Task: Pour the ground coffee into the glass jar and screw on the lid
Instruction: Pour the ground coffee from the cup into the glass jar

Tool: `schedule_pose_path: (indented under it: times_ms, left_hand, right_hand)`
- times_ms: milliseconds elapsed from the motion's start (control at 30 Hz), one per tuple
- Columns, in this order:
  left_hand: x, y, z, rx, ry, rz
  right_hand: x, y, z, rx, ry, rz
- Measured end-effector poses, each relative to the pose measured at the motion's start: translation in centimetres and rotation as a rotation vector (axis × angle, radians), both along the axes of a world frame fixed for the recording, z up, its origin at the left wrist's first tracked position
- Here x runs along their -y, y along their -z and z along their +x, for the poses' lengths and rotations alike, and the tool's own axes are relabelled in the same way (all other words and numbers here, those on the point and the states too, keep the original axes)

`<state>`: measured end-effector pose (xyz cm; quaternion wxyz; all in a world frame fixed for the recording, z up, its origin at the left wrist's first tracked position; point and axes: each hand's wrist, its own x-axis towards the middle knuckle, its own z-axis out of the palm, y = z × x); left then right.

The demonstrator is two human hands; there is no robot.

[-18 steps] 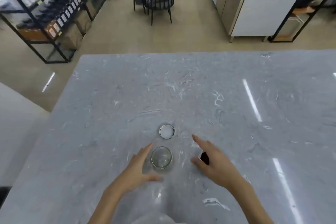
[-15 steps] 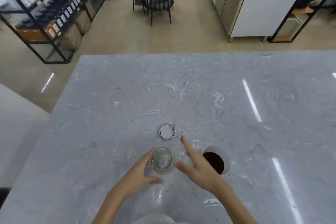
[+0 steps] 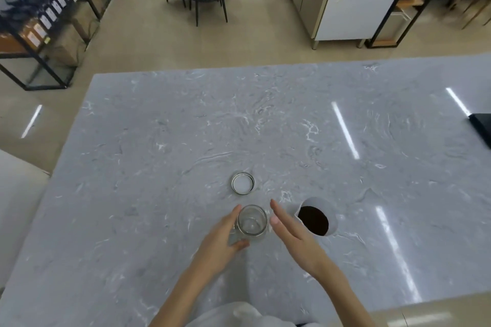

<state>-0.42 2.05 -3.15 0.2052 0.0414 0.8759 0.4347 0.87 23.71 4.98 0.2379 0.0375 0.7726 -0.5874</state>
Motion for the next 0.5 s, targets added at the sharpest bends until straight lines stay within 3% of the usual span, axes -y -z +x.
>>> schedule_pose_path:
  times_ms: [133,233,333,500]
  left_hand:
    - [0.1,0.7,-0.7,-0.039,0.078,-0.011]
    - [0.1,1.1,-1.3,-0.084,0.139,-0.01]
    - [0.0,1.1,-1.8,-0.08,0.173,0.043]
    - [-0.4,0.7,-1.8,-0.048,0.119,0.082]
  right_hand:
    - [-5.2,-0.6,-0.7,-0.36,-0.031,0.425]
    - [-9.8,0.8,-1.7,-0.347,-0.213,0.755]
    - [-12.1,2.6,-2.0,-0.212,-0.265,0.678]
    - [-12.1,4.7,-1.8,-0.233,-0.093,0.529]
